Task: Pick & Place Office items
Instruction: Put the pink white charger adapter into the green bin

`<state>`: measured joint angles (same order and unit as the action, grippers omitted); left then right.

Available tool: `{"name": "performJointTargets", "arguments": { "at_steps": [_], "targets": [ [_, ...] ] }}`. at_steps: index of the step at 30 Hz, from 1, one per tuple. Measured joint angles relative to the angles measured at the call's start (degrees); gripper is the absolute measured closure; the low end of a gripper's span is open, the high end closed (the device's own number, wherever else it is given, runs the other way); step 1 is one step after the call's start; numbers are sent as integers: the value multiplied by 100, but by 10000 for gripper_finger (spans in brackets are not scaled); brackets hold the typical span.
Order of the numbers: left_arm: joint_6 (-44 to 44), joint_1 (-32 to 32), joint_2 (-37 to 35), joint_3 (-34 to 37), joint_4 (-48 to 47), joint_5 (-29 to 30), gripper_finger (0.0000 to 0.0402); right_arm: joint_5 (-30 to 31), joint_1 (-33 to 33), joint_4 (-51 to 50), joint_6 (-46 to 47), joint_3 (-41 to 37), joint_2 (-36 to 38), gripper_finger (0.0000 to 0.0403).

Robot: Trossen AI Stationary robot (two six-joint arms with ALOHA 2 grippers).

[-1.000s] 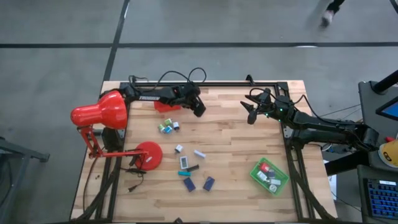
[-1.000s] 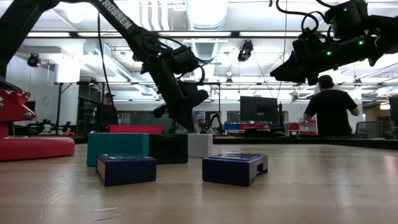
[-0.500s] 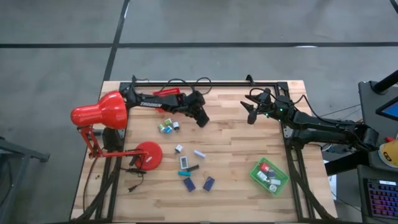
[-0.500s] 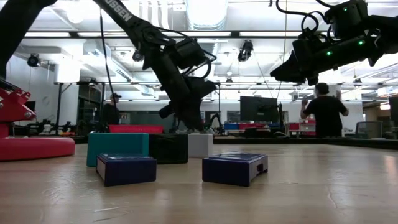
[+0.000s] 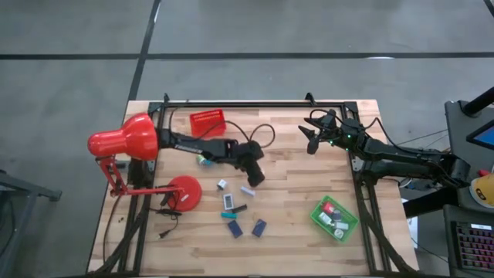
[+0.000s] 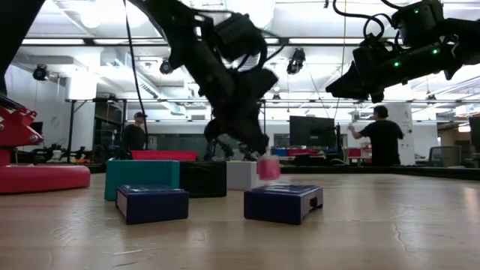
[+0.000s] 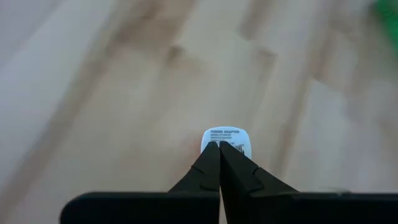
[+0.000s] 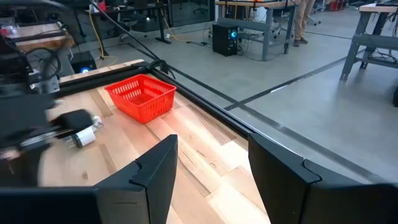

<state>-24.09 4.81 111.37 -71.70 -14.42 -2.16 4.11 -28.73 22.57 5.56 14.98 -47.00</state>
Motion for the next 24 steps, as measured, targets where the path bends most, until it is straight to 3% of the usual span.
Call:
{"name": "performJointTargets", "arguments": {
  "at_steps": [6,24],
  "targets": [
    [-41,-296,0,-69,25,343,401,-1,0,0,0,0,0,213],
    [6,-275,0,-37,127,496,392,-1,0,0,0,0,0,213]
  ]
}}
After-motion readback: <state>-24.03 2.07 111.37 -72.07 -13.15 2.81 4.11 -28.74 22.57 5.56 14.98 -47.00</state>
